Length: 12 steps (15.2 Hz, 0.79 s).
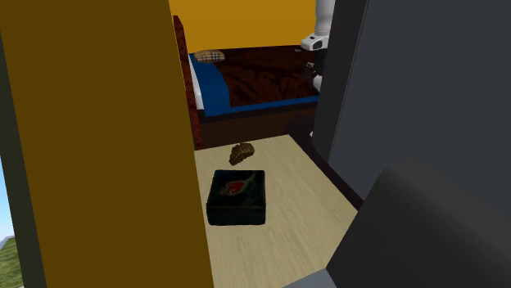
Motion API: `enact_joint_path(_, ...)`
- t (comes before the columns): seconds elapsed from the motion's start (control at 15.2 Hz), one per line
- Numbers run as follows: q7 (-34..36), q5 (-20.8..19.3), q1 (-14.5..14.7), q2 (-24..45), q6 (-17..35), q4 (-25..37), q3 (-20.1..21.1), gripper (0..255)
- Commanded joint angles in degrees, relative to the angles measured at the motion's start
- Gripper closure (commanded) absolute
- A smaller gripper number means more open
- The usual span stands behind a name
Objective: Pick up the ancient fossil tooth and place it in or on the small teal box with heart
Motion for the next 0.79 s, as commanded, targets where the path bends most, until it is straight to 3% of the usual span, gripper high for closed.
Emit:
enact_joint_path(0.0,-2.03,-1.97,-1.1,1.93,3.49,-1.17,-1.94,0)
enact_joint_path(0.73,-11.05,-9.4,-6.07,15.68,21.4,-2.65,-11.91,0)
